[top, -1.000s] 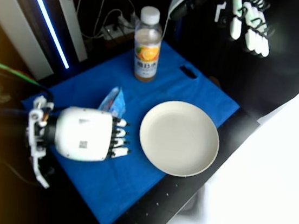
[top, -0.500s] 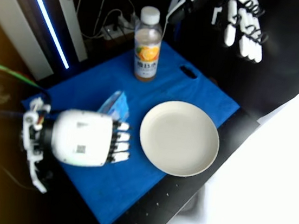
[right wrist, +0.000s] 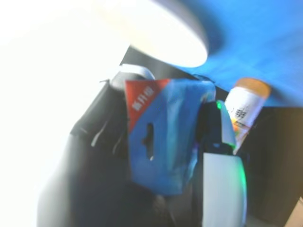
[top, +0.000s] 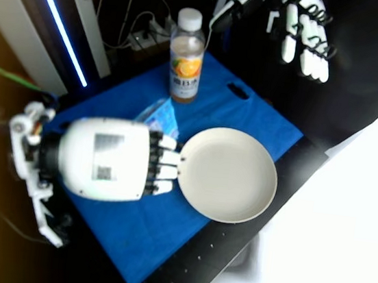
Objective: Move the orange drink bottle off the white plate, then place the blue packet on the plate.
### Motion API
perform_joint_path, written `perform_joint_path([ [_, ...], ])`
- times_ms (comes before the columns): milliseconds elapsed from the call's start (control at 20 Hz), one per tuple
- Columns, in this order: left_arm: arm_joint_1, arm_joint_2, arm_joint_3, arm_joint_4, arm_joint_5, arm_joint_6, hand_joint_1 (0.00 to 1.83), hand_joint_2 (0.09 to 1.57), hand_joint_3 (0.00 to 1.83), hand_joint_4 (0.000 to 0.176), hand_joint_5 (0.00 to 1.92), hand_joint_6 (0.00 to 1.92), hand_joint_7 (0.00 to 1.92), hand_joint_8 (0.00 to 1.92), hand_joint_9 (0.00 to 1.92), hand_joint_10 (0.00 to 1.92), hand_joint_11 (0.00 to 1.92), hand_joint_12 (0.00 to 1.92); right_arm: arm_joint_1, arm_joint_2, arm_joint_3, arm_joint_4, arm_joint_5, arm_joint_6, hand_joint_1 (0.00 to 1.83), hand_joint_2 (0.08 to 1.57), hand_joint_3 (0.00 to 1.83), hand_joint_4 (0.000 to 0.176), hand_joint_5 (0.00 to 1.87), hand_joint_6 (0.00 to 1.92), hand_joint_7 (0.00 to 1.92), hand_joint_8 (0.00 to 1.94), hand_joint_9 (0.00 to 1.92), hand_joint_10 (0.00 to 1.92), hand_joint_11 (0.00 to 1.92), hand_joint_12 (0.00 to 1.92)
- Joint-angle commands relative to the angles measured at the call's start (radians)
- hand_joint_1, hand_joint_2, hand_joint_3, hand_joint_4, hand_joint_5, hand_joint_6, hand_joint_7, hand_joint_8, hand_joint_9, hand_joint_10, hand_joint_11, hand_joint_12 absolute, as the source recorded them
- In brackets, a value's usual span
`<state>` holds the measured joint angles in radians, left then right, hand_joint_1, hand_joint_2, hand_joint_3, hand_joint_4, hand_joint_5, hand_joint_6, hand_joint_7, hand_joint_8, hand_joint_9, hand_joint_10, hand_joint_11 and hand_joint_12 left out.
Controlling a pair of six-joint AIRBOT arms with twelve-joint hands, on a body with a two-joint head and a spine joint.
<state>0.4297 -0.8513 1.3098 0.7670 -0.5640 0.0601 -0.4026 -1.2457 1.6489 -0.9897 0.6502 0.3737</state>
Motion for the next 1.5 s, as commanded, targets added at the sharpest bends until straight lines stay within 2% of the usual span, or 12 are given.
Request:
perform_joint_path([
  [0,-0.010,-0.007,0.005,-0.047,-0.080,-0.002,0.70,0.60,0.02,0.176,0.00,0.00,0.00,0.00,0.00,0.00,0.00,0.00,0.015,-0.011,0.005,0.046,0.064,0.009,1.26,1.12,0.00,0.000,1.01,0.67,0.98,1.26,0.86,1.63,0.74,1.86],
  [100,-0.010,-0.014,0.009,-0.047,-0.084,-0.002,0.69,0.60,0.01,0.176,0.00,0.00,0.00,0.00,0.00,0.00,0.00,0.00,0.022,-0.042,0.032,0.043,0.063,0.009,1.29,1.07,0.00,0.000,1.13,0.48,1.09,1.05,0.96,1.32,0.81,1.64],
  [150,-0.010,-0.019,0.014,-0.047,-0.086,-0.002,0.70,0.60,0.01,0.176,0.00,0.00,0.00,0.00,0.00,0.00,0.00,0.00,0.037,-0.065,0.050,0.034,0.062,0.009,1.28,1.08,0.00,0.000,1.06,0.76,1.06,0.97,0.89,1.50,0.76,1.78],
  [300,-0.010,-0.026,0.024,-0.048,-0.086,-0.003,0.70,0.60,0.01,0.176,0.00,0.00,0.00,0.00,0.00,0.00,0.00,0.00,0.058,-0.127,0.101,0.014,0.049,0.009,1.27,1.10,0.00,0.000,1.09,0.56,0.98,1.22,0.79,1.27,0.61,1.65],
  [400,-0.011,-0.034,0.032,-0.056,-0.090,-0.004,0.72,0.59,0.00,0.176,0.00,0.00,0.00,0.00,0.00,0.00,0.00,0.00,0.077,-0.173,0.143,-0.030,0.009,0.012,1.26,1.08,0.00,0.000,1.08,0.67,1.10,0.96,1.04,0.72,0.75,1.24],
  [500,-0.012,-0.044,0.039,-0.056,-0.095,-0.005,0.73,0.59,0.00,0.176,0.00,0.00,0.00,0.00,0.00,0.00,0.00,0.00,0.083,-0.201,0.171,-0.044,-0.021,0.012,1.24,1.08,0.00,0.023,1.06,0.82,1.05,0.92,1.06,0.25,0.53,1.05],
  [600,-0.017,-0.052,0.047,-0.058,-0.099,-0.006,0.75,0.59,0.01,0.176,0.00,0.00,0.00,0.00,0.00,0.00,0.00,0.00,0.084,-0.236,0.210,-0.042,-0.032,0.012,1.26,1.07,0.00,0.000,1.18,0.50,1.04,1.03,1.16,0.27,0.65,1.29],
  [650,-0.018,-0.054,0.048,-0.058,-0.100,-0.007,0.74,0.60,0.01,0.176,0.00,0.00,0.00,0.00,0.00,0.00,0.00,0.00,0.084,-0.247,0.221,-0.043,-0.037,0.012,1.27,1.09,0.00,0.000,1.17,0.42,0.99,1.18,0.99,0.79,0.70,1.51],
  [750,-0.023,-0.060,0.052,-0.058,-0.102,-0.007,0.74,0.60,0.01,0.176,0.00,0.00,0.00,0.00,0.00,0.00,0.00,0.00,0.084,-0.272,0.250,-0.047,-0.044,0.012,1.24,1.10,0.00,0.000,1.14,0.61,0.93,1.18,0.90,0.78,0.64,1.37],
  [900,-0.025,-0.064,0.055,-0.058,-0.102,-0.010,0.73,0.61,0.01,0.176,0.00,0.00,0.00,0.00,0.00,0.00,0.00,0.00,0.084,-0.297,0.298,-0.047,-0.064,0.012,1.25,1.13,0.00,0.000,1.09,0.58,0.87,1.36,0.81,1.09,0.62,1.57],
  [1200,-0.033,-0.067,0.057,-0.058,-0.105,-0.019,0.73,0.59,0.00,0.176,0.00,0.00,0.00,0.00,0.00,0.00,0.00,0.00,0.083,-0.310,0.309,-0.047,-0.087,0.020,1.24,1.17,0.00,0.000,0.97,0.77,0.81,1.46,0.64,1.18,0.45,1.66],
  [1450,-0.028,-0.069,0.058,-0.058,-0.106,-0.030,0.74,0.60,0.00,0.176,0.00,0.00,0.00,0.00,0.00,0.00,0.00,0.00,0.083,-0.310,0.304,-0.052,-0.087,0.030,1.19,1.17,0.00,0.013,0.87,1.09,0.89,1.20,0.82,0.37,0.45,1.14],
])
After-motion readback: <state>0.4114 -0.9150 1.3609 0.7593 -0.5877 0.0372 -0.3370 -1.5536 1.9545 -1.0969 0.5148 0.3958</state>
